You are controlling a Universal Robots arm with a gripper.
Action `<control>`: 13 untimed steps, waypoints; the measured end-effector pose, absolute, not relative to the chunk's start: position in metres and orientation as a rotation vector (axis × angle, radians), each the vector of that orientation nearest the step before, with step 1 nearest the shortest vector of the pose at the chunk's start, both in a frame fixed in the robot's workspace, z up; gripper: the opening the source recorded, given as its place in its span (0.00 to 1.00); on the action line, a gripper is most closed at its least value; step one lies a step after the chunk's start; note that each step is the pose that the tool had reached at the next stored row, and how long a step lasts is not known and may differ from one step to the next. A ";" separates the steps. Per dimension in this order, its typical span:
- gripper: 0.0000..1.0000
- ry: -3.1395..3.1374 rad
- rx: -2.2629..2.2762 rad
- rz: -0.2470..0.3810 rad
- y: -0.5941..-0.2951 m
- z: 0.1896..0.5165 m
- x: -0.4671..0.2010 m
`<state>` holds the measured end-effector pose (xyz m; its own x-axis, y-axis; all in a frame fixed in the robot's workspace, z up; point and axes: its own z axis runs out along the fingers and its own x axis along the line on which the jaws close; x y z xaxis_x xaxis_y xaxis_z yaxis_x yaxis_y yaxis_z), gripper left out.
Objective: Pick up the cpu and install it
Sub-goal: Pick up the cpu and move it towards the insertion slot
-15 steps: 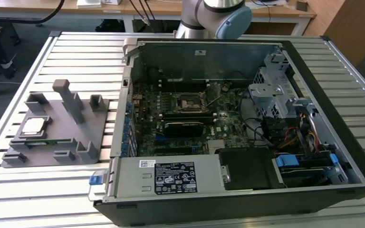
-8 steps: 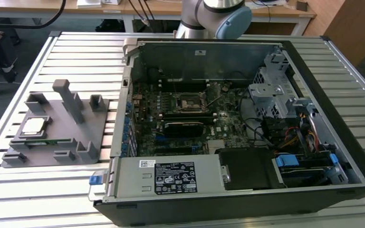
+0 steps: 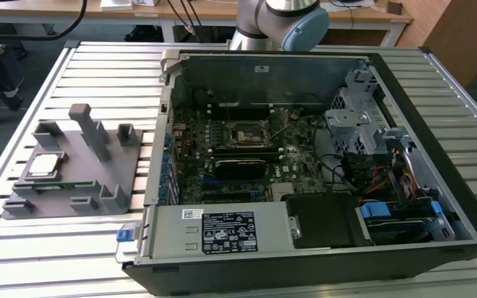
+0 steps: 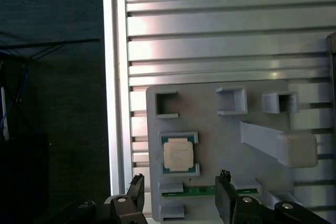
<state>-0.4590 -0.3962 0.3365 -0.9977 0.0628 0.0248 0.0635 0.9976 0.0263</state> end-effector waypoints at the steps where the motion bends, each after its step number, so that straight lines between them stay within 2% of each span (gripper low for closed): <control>1: 0.64 -3.116 -0.098 -0.036 -0.396 0.336 -0.459; 13: 0.64 -3.116 -0.099 -0.030 -0.396 0.329 -0.459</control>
